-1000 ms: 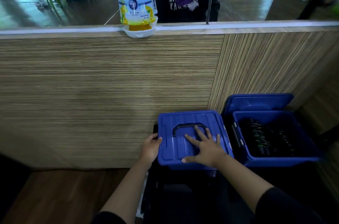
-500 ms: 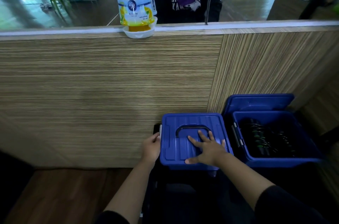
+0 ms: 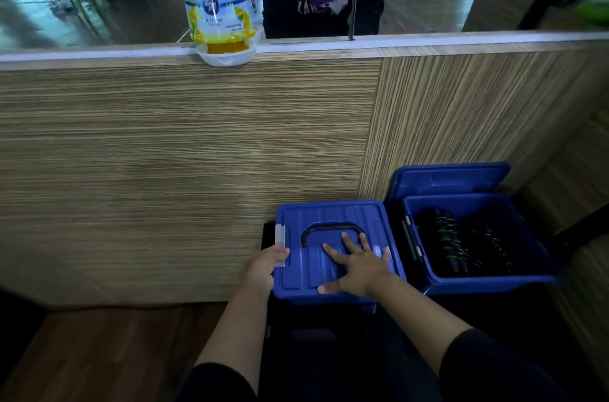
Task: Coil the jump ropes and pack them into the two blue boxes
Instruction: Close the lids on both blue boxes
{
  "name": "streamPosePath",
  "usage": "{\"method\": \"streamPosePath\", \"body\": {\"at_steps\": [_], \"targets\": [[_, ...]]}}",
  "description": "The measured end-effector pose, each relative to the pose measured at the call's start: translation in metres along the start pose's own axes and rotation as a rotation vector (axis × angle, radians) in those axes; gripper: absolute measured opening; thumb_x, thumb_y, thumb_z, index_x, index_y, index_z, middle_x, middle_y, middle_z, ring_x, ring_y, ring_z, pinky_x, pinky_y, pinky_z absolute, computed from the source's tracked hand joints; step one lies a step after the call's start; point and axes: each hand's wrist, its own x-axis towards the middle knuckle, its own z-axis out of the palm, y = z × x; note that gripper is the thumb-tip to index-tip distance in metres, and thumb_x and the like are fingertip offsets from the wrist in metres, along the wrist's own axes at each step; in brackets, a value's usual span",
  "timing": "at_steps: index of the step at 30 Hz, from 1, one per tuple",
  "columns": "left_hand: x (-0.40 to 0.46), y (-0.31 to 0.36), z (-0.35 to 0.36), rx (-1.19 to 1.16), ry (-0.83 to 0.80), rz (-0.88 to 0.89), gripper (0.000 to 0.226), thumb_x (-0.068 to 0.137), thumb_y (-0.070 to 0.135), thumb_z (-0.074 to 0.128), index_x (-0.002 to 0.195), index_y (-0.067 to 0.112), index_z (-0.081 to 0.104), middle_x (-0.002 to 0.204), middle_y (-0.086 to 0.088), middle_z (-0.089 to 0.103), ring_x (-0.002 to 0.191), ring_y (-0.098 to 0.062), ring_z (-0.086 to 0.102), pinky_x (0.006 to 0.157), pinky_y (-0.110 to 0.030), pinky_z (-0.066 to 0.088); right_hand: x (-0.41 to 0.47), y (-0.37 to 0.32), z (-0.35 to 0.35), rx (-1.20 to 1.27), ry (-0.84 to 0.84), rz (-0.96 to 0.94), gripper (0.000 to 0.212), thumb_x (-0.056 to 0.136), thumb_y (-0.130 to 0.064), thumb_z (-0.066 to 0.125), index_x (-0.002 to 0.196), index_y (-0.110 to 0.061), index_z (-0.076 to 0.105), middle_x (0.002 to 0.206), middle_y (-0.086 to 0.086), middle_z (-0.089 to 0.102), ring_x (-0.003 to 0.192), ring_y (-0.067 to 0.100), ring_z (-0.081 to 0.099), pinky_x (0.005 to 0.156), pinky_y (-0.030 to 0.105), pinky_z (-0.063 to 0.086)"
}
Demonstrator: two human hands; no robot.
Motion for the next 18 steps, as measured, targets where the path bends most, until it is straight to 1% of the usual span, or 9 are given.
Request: {"method": "streamPosePath", "body": {"at_steps": [3, 7, 9, 10, 12, 13, 15, 17, 18], "targets": [[0.0, -0.006, -0.002, 0.008, 0.056, 0.024, 0.041, 0.086, 0.005, 0.069, 0.125, 0.009, 0.058, 0.117, -0.01, 0.063, 0.109, -0.029, 0.06, 0.096, -0.049, 0.049, -0.003, -0.001, 0.002, -0.006, 0.001, -0.004, 0.1, 0.064, -0.085, 0.049, 0.143, -0.055, -0.005, 0.157, -0.006, -0.019, 0.143, 0.028, -0.023, 0.108, 0.068, -0.009], [-0.015, -0.012, -0.01, 0.155, 0.209, 0.098, 0.016, 0.087, 0.007, 0.067, 0.103, 0.009, 0.065, 0.104, -0.012, 0.065, 0.095, -0.028, 0.062, 0.089, -0.042, 0.052, -0.014, -0.008, 0.015, -0.054, 0.023, -0.058, 0.097, 0.066, -0.086, 0.045, 0.143, -0.054, -0.005, 0.158, -0.006, -0.016, 0.144, 0.028, -0.019, 0.109, 0.068, -0.005], [-0.028, -0.02, -0.005, 0.431, 0.392, 0.24, 0.015, 0.089, 0.012, 0.062, 0.104, 0.007, 0.062, 0.094, -0.007, 0.063, 0.087, -0.023, 0.058, 0.08, -0.035, 0.049, -0.021, -0.011, 0.019, -0.073, 0.056, -0.096, 0.09, 0.071, -0.083, 0.043, 0.144, -0.053, -0.001, 0.159, -0.006, -0.008, 0.146, 0.027, -0.01, 0.11, 0.064, 0.002], [-0.033, -0.028, 0.0, 0.661, 0.491, 0.324, 0.021, 0.089, 0.014, 0.059, 0.109, 0.007, 0.059, 0.098, -0.007, 0.061, 0.092, -0.024, 0.057, 0.081, -0.034, 0.046, -0.024, -0.01, 0.02, -0.041, 0.111, -0.105, 0.086, 0.075, -0.078, 0.045, 0.145, -0.052, 0.004, 0.159, -0.008, 0.0, 0.147, 0.024, -0.002, 0.112, 0.06, 0.007], [-0.036, -0.047, 0.011, 1.097, 0.649, 0.542, 0.043, 0.087, 0.027, 0.058, 0.125, 0.009, 0.05, 0.127, -0.012, 0.055, 0.118, -0.028, 0.049, 0.099, -0.04, 0.034, -0.028, -0.004, 0.024, 0.113, 0.321, -0.056, 0.078, 0.082, -0.064, 0.052, 0.147, -0.041, 0.017, 0.157, -0.007, 0.018, 0.144, 0.018, 0.016, 0.113, 0.047, 0.017], [-0.034, -0.058, 0.014, 1.233, 0.618, 0.671, 0.056, 0.087, 0.037, 0.056, 0.135, 0.013, 0.045, 0.142, -0.013, 0.045, 0.132, -0.03, 0.04, 0.109, -0.045, 0.02, -0.029, 0.001, 0.027, 0.202, 0.448, 0.005, 0.078, 0.083, -0.058, 0.056, 0.148, -0.032, 0.022, 0.155, -0.003, 0.024, 0.142, 0.018, 0.022, 0.112, 0.041, 0.022], [-0.028, -0.077, 0.023, 1.446, 0.363, 0.88, 0.063, 0.092, 0.052, 0.033, 0.15, 0.031, 0.023, 0.159, -0.005, 0.015, 0.147, -0.025, 0.01, 0.111, -0.05, -0.014, -0.029, 0.013, 0.033, 0.342, 0.612, 0.184, 0.088, 0.078, -0.057, 0.064, 0.147, -0.018, 0.025, 0.152, 0.006, 0.027, 0.139, 0.024, 0.024, 0.11, 0.039, 0.028], [-0.026, -0.089, 0.03, 1.621, 0.201, 0.907, 0.054, 0.093, 0.051, 0.008, 0.147, 0.048, 0.001, 0.159, 0.004, -0.004, 0.144, -0.016, -0.014, 0.109, -0.051, -0.022, -0.028, 0.025, 0.033, 0.555, 0.535, 0.325, 0.107, 0.065, -0.063, 0.073, 0.145, -0.01, 0.026, 0.146, 0.013, 0.032, 0.135, 0.029, 0.03, 0.107, 0.041, 0.034], [-0.026, -0.092, 0.031, 1.643, 0.205, 0.934, 0.052, 0.094, 0.049, 0.004, 0.146, 0.051, 0.002, 0.159, 0.005, -0.002, 0.143, -0.014, -0.014, 0.11, -0.053, -0.018, -0.027, 0.031, 0.033, 0.7, 0.453, 0.352, 0.109, 0.058, -0.062, 0.078, 0.14, -0.007, 0.031, 0.14, 0.013, 0.039, 0.129, 0.028, 0.039, 0.102, 0.039, 0.04]]}}
